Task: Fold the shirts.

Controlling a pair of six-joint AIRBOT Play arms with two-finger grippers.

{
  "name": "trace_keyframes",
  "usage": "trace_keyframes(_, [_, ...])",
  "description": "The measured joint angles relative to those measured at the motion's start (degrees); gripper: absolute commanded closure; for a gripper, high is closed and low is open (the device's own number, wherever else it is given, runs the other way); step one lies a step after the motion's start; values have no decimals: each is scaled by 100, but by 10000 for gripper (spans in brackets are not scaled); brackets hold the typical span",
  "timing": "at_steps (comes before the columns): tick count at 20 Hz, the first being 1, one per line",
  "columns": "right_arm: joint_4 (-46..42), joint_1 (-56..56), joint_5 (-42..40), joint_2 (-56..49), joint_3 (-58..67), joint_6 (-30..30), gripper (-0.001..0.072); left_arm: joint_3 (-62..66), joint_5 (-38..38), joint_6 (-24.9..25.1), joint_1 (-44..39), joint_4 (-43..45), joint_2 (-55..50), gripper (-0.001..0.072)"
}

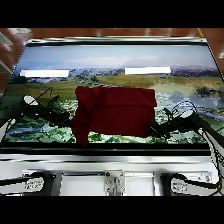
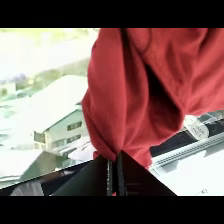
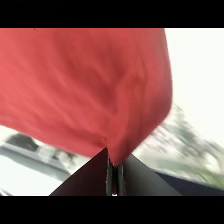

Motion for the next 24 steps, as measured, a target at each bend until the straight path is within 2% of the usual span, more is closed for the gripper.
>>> trace_keyframes(3, [369, 103, -70, 136, 240, -258, 649, 284, 2, 79, 37, 9, 286, 665])
trace_keyframes(6, [544, 144, 142, 782, 933, -649, 649, 1047, 15, 184, 59, 11, 789, 665])
trace_keyframes(9, [492, 153, 232, 1849, 2232, -944, 649, 2402, 225, 243, 61, -33, 1506, 664])
trace_keyframes(11, [308, 153, -131, 2612, 3250, -970, 649, 3556, 643, 271, 61, -83, 2059, 664])
trace_keyframes(15, [-337, 153, -1049, 3775, 4975, -570, 648, 5239, 1797, 289, 63, -111, 3038, 664])
trace_keyframes(18, [-723, 155, -1283, 4299, 5650, -236, 648, 5731, 2343, 299, 63, -9, 3617, 664])
trace_keyframes(21, [-1189, 160, -1102, 4538, 5899, 170, 648, 5914, 2120, 299, 63, 479, 3917, 664])
trace_keyframes(24, [-1740, 164, -378, 4428, 5995, 573, 648, 5899, 1451, 297, 61, 1054, 3952, 664])
